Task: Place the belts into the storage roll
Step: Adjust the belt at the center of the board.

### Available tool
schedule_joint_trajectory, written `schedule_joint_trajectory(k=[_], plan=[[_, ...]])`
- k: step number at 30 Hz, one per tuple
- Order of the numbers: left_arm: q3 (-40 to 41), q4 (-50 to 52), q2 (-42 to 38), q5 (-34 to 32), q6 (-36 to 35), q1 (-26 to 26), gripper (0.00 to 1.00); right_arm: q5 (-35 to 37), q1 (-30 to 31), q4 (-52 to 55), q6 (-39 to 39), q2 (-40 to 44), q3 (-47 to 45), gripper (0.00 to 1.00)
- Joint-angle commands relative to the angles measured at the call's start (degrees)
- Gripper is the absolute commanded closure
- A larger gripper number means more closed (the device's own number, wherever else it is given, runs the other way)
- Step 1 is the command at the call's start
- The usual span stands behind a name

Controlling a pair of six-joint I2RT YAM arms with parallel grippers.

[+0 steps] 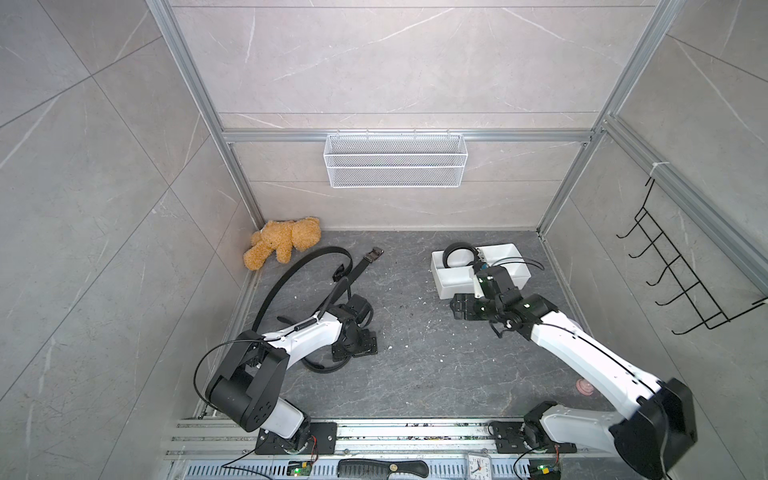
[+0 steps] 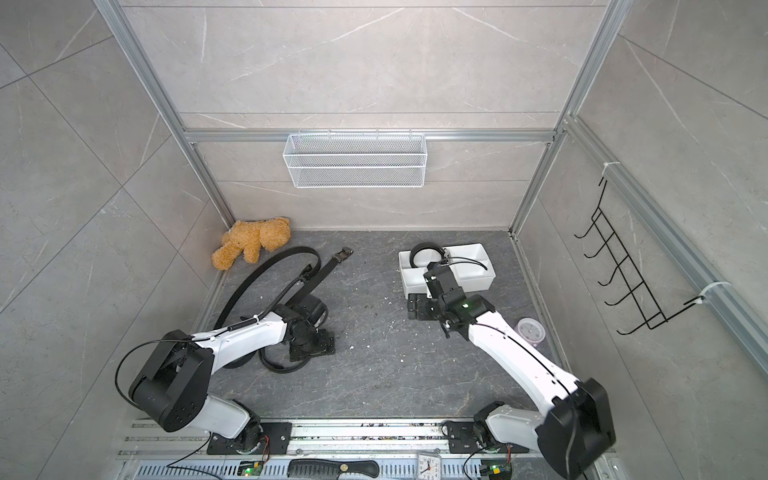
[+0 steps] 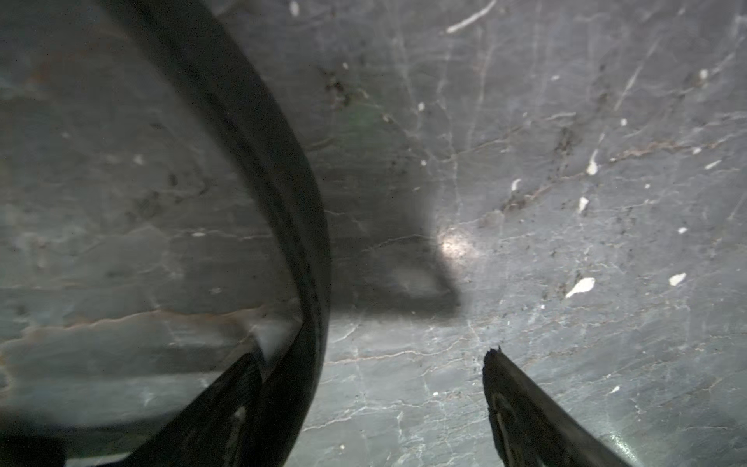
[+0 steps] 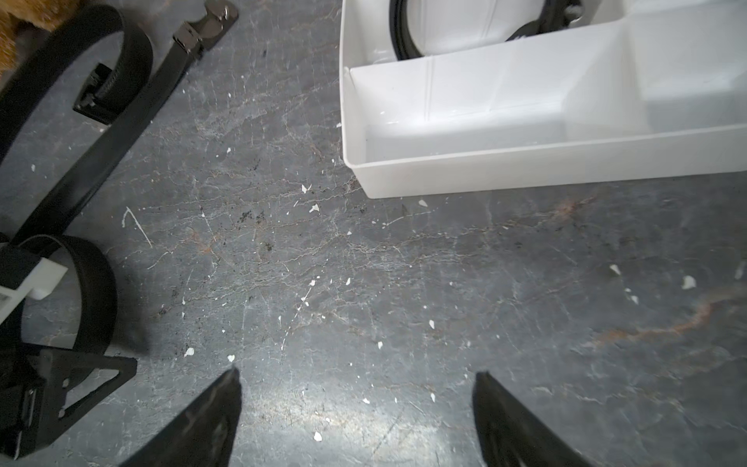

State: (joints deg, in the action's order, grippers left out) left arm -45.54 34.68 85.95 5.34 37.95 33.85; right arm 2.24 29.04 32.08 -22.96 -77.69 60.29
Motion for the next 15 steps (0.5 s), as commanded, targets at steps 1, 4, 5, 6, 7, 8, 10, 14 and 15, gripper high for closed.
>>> schedule_joint_trajectory(k=[1, 4, 5, 6, 7, 8, 10, 14, 15], plan=[[3.8, -0.9, -3.1, 3.9, 2.3, 0.6, 0.15, -1.7, 2.1, -3.9, 0.2, -11.2, 9.5, 0.11], [5.9, -1.5, -5.6, 7.0, 2.7, 3.0, 0.19, -3.8, 3.7, -4.4, 1.4, -22.9, 20.5, 0.11], [5.6, -1.5, -5.6, 8.5, 2.0, 4.0, 0.19, -4.7, 4.1, -4.2, 1.9, -26.0, 23.9, 0.11], [4.8, -0.3, -5.0, 9.2, 1.5, 5.1, 0.19, -5.1, 4.6, -3.5, 2.2, -29.6, 27.7, 0.11], [4.3, 0.3, -4.6, 9.5, 1.2, 6.3, 0.19, -5.5, 5.1, -2.2, 2.8, -32.9, 32.1, 0.11], [4.1, 0.7, -4.4, 9.7, 1.2, 7.3, 0.19, -5.7, 5.6, -1.1, 3.4, -35.8, 35.7, 0.11], [5.3, 1.1, -4.7, 9.6, 2.9, 8.7, 0.20, -5.8, 6.8, 2.5, 4.5, -42.3, 44.7, 0.11], [10.4, 0.9, -8.5, 10.0, 7.7, 11.1, 0.20, -4.7, 9.1, 8.8, 5.1, -53.4, 60.1, 0.11], [11.6, 1.0, -10.0, 10.7, 8.9, 11.6, 0.20, -4.6, 9.7, 10.6, 4.9, -56.2, 64.1, 0.10]])
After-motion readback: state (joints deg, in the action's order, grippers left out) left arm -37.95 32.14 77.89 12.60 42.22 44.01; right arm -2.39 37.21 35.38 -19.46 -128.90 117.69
